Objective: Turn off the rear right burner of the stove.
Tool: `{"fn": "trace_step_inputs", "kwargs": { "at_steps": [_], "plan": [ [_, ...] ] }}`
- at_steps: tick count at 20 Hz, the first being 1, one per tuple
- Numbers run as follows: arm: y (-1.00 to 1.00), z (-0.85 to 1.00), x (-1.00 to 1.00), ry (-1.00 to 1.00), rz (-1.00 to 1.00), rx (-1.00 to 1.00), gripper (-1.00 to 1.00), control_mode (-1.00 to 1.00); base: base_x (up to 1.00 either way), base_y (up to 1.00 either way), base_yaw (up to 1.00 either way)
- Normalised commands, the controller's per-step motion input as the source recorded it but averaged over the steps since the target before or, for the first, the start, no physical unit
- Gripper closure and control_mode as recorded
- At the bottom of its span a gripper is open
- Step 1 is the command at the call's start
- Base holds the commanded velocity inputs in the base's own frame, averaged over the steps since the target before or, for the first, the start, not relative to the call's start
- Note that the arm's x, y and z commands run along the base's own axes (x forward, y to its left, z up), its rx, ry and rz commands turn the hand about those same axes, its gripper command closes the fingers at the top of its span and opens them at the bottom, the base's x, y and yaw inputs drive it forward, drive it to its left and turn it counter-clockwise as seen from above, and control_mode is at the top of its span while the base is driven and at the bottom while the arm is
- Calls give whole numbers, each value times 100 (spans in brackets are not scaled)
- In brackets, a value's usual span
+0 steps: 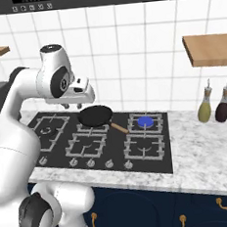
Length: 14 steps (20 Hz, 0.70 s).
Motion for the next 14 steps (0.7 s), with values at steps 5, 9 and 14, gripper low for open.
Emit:
{"fn": "trace_step_inputs", "kwargs": {
  "at_steps": [5,9,14],
  "plan": [
    [-17,-3,-10,0,0,0,-100,-100,0,0,0],
    [-24,-16,-18,-1,0,0,-100,-100,0,0,0],
    [-21,-24,-8,0,0,-2,-100,-100,0,0,0]
  ]
}}
